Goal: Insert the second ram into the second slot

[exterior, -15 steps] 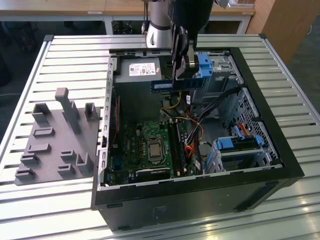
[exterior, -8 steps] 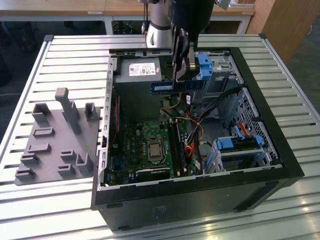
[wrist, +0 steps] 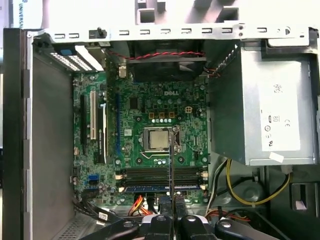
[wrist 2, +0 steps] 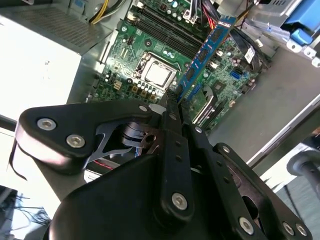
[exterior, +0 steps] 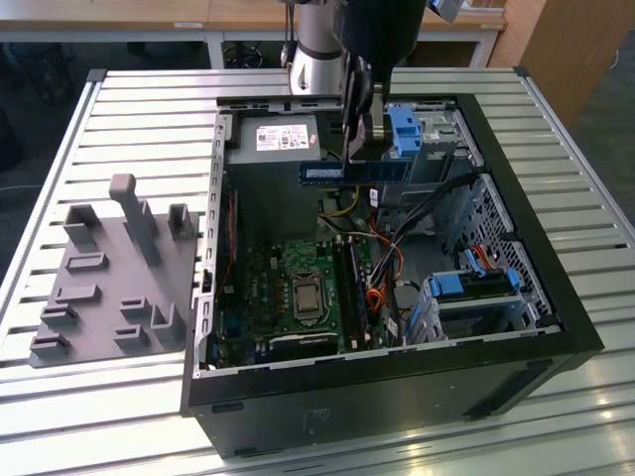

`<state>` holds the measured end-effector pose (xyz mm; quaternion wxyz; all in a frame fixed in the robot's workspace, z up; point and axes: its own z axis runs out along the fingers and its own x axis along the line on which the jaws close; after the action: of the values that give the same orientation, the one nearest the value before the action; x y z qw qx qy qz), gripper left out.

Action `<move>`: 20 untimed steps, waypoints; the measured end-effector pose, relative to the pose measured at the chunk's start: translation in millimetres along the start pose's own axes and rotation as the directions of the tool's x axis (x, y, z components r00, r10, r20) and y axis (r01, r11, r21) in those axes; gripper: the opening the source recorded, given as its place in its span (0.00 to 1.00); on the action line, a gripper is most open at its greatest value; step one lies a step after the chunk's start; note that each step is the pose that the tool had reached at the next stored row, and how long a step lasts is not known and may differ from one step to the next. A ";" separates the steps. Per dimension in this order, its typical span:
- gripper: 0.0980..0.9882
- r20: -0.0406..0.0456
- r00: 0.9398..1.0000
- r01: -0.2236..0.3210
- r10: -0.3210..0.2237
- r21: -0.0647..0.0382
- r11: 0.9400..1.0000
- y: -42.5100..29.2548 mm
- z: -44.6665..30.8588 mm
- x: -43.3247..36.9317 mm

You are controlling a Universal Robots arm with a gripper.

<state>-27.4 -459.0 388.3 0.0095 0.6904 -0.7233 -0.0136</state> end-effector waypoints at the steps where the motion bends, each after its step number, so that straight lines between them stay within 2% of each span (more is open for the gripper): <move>1: 0.04 0.000 1.000 -0.011 0.011 0.000 1.000 0.0 0.0 0.0; 10: 0.04 0.003 0.997 -0.081 0.081 0.000 0.997 0.0 0.0 0.0; 20: 0.04 0.006 0.983 -0.185 0.185 0.000 0.983 0.0 0.1 0.0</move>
<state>-27.4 -459.0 388.2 0.0083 0.6201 -0.7843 -0.0144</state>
